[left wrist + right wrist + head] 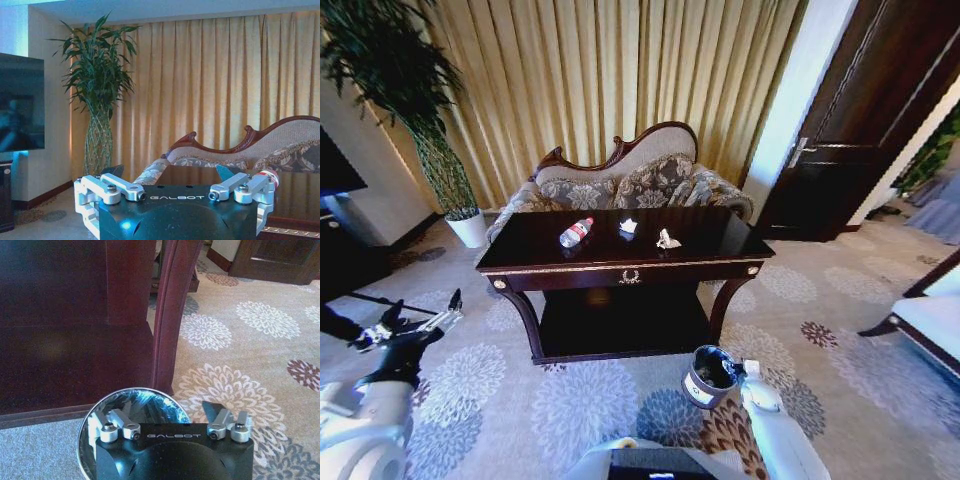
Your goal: Move to the front of the table and place the trash on the table into the trash bin.
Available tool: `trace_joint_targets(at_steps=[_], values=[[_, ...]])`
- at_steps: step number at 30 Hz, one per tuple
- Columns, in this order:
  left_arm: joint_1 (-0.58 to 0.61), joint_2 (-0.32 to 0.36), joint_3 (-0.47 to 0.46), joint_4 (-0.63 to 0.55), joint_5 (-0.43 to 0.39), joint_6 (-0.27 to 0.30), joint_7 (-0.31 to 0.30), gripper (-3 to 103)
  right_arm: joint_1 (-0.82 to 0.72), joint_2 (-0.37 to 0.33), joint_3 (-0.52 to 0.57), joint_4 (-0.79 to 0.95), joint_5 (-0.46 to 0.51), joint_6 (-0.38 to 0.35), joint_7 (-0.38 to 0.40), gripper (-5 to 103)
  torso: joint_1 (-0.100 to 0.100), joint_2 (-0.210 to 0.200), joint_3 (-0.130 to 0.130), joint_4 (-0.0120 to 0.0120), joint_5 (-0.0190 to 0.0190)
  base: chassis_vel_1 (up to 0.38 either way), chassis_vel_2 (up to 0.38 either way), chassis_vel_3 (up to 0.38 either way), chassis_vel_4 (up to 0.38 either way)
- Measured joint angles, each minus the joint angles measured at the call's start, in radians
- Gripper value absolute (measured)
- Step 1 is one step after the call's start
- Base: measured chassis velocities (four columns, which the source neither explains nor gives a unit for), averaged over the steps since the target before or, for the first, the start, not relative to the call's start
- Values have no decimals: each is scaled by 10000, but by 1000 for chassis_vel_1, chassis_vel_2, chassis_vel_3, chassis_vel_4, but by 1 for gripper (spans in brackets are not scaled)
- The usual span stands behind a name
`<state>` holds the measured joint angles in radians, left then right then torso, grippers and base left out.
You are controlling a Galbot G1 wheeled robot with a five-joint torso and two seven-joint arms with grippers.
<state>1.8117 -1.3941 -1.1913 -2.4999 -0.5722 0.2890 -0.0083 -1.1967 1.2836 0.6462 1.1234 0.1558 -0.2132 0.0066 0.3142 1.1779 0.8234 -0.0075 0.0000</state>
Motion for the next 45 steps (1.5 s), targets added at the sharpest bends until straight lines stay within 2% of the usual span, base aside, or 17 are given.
trace_joint_targets(at_steps=[1, 3, 8, 12, 13, 17, 18, 21, 25, 30, 45], values=[[0, 0, -2, -1, 0, 0, 0, 100, -17, -8, 0, 17, 26, 0, 0, 83, 0, 0, 0, 0, 1, 0, 0, 0, 0], [3, 0, -9, 0, -1, 0, 1, 100, -47, -35, 11, 49, 79, 0, 1, 94, 0, 0, 0, 0, 0, 0, 0, 0, 0], [18, -2, -16, 0, -2, -3, 3, 100, -271, -115, 39, 538, 418, -11, 3, 100, 0, 0, 0, -1, 2, 0, 0, 0, 0], [-3, -1, -14, 0, -45, -13, -1, 100, -1074, -438, 152, 3215, 2202, 70, -293, 100, 0, 0, 0, -1, 1, 0, 0, 0, 0], [-3, -1, -14, 0, -45, -13, -1, 100, -1074, -438, 152, 3215, 2202, 70, -293, 100, 0, 0, 0, -1, 1, 0, 0, 0, 0], [-44, -29, 49, -1, -74, -96, -8, 100, -1599, -549, 506, 6247, 3197, 92, -417, 100, 0, 0, 0, 1, 0, 0, 0, 0, 0], [-44, -29, 49, -1, -74, -96, -8, 100, -1599, -549, 506, 6247, 3197, 92, -417, 100, 0, 0, 0, 1, 0, 0, 0, 0, 0], [-26, -32, 45, -1, -72, -194, -6, 100, -1926, -651, 700, 8649, 3477, -302, -389, 100, 0, 0, 0, 1, -4, 0, 0, 0, 0], [-12, -32, 22, 0, -71, -203, -1, 100, -2105, -748, 759, 10264, 3466, -686, -214, 100, 0, 1, -1, -1, -3, 0, 0, 0, 0], [-11, -32, 23, 0, -38, -237, 17, 100, -2224, -766, 674, 11403, 2804, -1021, -144, 100, 0, 1, 0, 0, -1, 0, 0, 0, 0], [9, 52, -45, -1, -29, -318, 47, 100, -2377, -781, 576, 11507, 2433, -1169, -150, 100, -4, 2, -1, 0, 0, -40, 36, 38, -37]])
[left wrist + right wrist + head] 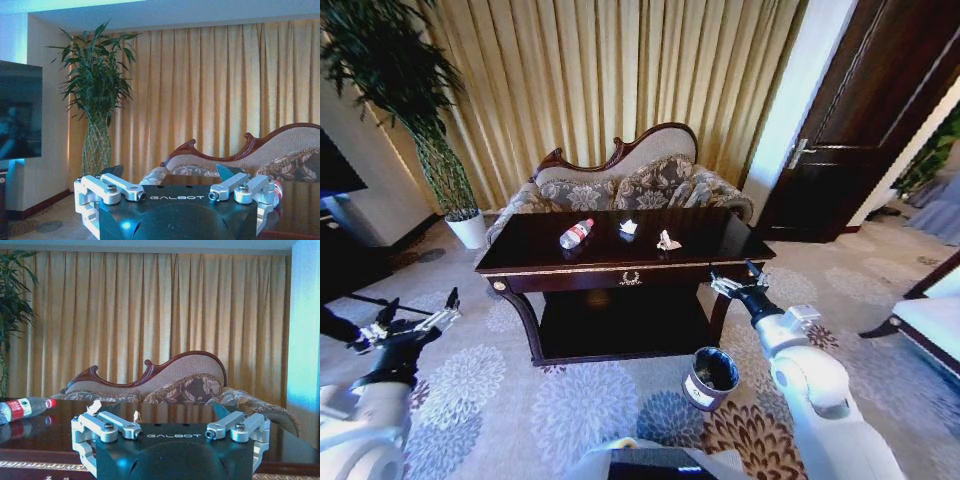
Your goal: Move to the front of the table and place the trash on the table into the trash bin.
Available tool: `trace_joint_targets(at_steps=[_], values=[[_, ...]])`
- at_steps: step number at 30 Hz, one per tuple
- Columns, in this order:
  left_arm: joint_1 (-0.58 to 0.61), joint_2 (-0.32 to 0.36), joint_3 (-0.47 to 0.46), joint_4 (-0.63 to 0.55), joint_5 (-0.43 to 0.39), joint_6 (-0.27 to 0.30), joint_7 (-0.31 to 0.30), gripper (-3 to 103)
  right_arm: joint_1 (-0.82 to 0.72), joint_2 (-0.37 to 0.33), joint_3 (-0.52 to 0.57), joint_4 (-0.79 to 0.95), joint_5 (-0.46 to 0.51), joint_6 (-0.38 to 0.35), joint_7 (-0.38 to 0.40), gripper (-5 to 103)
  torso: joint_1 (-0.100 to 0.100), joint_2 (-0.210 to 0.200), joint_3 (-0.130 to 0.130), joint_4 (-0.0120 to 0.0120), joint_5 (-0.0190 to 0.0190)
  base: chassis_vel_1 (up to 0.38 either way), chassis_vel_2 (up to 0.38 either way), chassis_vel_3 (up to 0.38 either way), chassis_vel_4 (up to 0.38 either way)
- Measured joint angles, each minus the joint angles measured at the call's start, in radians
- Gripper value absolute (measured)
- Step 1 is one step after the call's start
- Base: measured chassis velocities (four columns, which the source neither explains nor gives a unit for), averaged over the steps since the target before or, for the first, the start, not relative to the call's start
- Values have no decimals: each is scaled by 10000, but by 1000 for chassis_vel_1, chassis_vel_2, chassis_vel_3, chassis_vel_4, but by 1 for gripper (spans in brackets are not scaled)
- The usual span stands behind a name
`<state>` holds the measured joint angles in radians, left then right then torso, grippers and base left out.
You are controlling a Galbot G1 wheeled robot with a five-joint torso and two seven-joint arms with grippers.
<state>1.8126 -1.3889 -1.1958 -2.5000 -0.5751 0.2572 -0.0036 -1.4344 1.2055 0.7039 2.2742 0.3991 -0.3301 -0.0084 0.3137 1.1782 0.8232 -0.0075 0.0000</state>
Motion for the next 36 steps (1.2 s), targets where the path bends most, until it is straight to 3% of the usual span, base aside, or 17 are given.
trace_joint_targets(at_steps=[16, 24, 36], values=[[19, -16, 0, 0, 4, -50, 9, 100, -55, -18, -387, 107, 287, -151, 160, 100, 15, -8, 6, 0, 0, -143, 140, 151, -139], [83, -67, 0, 0, 6, -249, 30, 100, 957, -808, -1069, -133, 2305, -1865, 689, 100, -5, 2, -2, 1, -3, 24, -22, -19, 22], [260, -272, 30, 0, 46, -403, 164, 100, 3236, -1091, -2416, -2025, 2675, -2434, 1158, 100, 6, -3, 3, -2, 2, 0, 0, 0, 0]])
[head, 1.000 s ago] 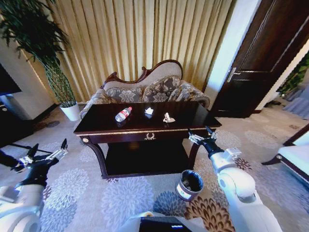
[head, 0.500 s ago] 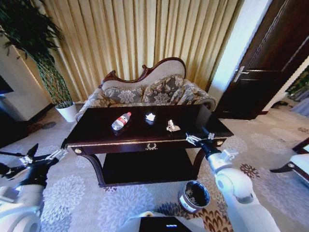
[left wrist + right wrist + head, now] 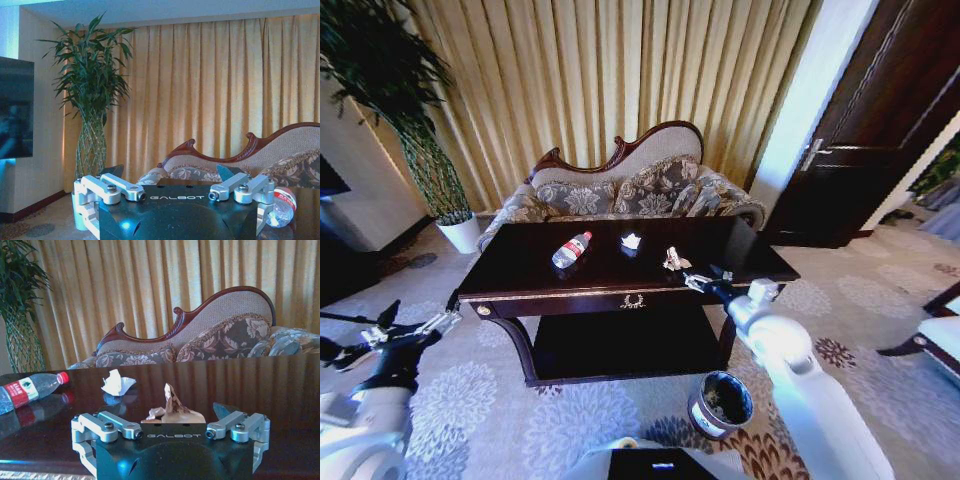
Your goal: Move to the front of the table and place the trash on the table into the trash bin.
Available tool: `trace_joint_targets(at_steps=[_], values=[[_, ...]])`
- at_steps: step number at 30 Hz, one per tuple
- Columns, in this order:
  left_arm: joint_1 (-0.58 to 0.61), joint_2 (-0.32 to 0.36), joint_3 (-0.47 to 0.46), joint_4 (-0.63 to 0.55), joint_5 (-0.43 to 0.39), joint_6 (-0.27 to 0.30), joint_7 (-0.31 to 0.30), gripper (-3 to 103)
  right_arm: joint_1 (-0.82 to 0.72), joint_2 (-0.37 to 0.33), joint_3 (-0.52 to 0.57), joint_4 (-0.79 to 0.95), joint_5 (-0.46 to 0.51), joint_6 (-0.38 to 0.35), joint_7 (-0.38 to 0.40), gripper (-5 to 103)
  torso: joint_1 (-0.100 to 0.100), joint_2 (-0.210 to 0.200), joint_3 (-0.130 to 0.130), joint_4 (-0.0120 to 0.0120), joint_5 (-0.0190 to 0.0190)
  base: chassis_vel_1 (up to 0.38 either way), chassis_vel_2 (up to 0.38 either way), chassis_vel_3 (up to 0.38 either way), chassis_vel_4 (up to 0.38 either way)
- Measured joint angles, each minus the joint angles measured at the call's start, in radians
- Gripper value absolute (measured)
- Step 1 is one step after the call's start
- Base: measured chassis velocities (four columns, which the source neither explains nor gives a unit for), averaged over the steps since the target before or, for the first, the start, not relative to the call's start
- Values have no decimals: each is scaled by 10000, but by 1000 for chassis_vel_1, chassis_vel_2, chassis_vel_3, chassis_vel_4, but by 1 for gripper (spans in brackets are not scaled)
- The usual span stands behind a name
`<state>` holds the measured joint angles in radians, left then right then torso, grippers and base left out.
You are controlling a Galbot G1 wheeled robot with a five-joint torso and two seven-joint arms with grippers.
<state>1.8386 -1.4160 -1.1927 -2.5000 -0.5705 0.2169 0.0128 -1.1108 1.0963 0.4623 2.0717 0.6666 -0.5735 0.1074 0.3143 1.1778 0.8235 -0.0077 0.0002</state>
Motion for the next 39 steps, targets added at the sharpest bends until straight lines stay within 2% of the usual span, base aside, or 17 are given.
trace_joint_targets(at_steps=[8, 14, 37, 39], values=[[-136, -81, -29, 0, -25, 48, -31, 100, 2103, 312, -1343, -1704, -145, -377, 863, 100, 0, 0, 0, 2, -3, 0, 0, 0, 0], [-186, -165, -41, 0, -33, 105, -91, 100, 2737, 563, -1764, -2588, 15, -651, 1375, 100, -1, 0, 0, 3, -3, 0, 0, 0, 0], [-150, -135, -29, 0, -15, 83, -68, 100, 2860, 823, -1989, -3073, 60, -705, 1391, 100, -1, 1, -1, 2, -2, 0, 0, 0, 0], [-125, -136, -60, 1, -15, 52, -62, 100, 2846, 912, -2033, -3129, 36, -684, 1392, 97, -1, 1, -1, 3, -2, 0, 0, 0, 0]])
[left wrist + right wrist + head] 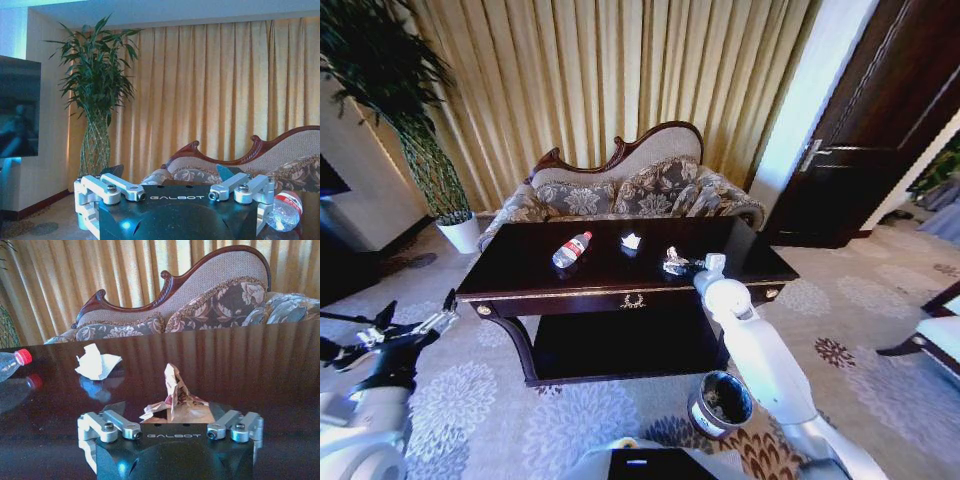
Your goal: Move to the front of the table and place the trash on the table into the trash bin.
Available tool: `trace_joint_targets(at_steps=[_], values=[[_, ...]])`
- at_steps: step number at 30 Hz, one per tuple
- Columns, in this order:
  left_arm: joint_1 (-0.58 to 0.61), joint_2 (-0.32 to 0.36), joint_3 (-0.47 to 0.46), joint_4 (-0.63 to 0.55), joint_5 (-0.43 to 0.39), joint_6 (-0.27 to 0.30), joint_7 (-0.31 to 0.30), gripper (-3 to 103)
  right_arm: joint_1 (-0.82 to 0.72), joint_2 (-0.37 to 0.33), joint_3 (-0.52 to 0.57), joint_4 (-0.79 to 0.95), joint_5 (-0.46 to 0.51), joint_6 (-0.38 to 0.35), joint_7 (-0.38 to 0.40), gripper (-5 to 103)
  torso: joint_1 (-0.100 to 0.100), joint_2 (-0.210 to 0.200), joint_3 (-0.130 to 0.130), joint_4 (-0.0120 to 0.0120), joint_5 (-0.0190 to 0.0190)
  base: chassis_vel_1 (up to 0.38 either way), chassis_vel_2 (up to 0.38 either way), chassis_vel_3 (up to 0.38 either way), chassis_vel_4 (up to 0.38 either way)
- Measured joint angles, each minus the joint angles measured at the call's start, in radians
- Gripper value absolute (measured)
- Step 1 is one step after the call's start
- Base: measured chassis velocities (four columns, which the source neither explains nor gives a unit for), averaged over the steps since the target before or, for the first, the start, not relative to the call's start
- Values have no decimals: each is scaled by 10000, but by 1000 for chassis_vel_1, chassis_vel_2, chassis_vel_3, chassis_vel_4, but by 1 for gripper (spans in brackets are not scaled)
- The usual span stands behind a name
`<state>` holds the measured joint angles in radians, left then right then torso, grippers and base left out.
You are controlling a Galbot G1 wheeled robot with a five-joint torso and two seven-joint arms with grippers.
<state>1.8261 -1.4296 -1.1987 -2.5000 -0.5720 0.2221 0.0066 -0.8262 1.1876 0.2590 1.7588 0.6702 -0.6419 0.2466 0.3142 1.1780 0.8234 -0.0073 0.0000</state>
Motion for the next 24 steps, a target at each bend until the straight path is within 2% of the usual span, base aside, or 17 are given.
trace_joint_targets(at_steps=[1, 2, 5, 8, 10, 14, 17, 19, 20, 23, 24], values=[[0, 0, 0, 0, 0, 0, 0, 100, 0, 0, 0, 0, 0, 0, 0, 97, 0, 0, 0, 0, 0, 0, 0, 0, 0], [6, 1, -20, 0, 0, -7, 2, 100, -10, 18, -28, -27, -17, 14, 0, 88, 0, 0, 0, -1, 0, 0, 0, 0, 0], [8, 7, -32, 0, -4, -20, 3, 100, -9, 24, -49, -72, -49, 40, 0, 82, 0, 0, 0, -1, 0, 0, 0, 0, 0], [-9, 20, -25, -1, -8, -33, 3, 100, 7, 15, -52, -126, -93, 129, -7, 65, 0, 0, 0, -1, 0, 0, 0, 0, 0], [-21, 27, -15, 0, -8, -34, 4, 100, 6, 3, -49, -133, -110, 154, -10, 65, 0, 0, 0, -1, 0, 0, 0, 0, 0], [-72, 58, 11, 0, -9, -36, 11, 100, -20, -44, 16, -131, -131, 209, -28, 43, 0, 0, 0, -2, 0, 0, 0, 0, 0], [-84, 61, 27, 0, -9, -36, 17, 100, -39, -48, 34, -110, -132, 224, -36, 37, 0, 0, 0, -2, 0, 0, 0, 0, 0], [-97, 60, 42, 0, -9, -36, 24, 100, -58, -49, 44, -97, -133, 250, -42, 27, 0, 0, 0, -2, 0, 0, 0, 0, 0], [-97, 60, 42, 0, -9, -36, 24, 100, -58, -49, 44, -97, -133, 250, -42, 27, 0, 0, 0, -2, 0, 0, 0, 0, 0], [-99, 59, 43, 0, -10, -64, 23, 100, -93, -85, 70, -51, -129, 297, -51, 11, 0, 0, 0, -1, 1, 0, 0, 0, 0], [-99, 59, 43, 0, -10, -64, 23, 100, -93, -85, 70, -51, -129, 297, -51, 11, 0, 0, 0, -1, 1, 0, 0, 0, 0]])
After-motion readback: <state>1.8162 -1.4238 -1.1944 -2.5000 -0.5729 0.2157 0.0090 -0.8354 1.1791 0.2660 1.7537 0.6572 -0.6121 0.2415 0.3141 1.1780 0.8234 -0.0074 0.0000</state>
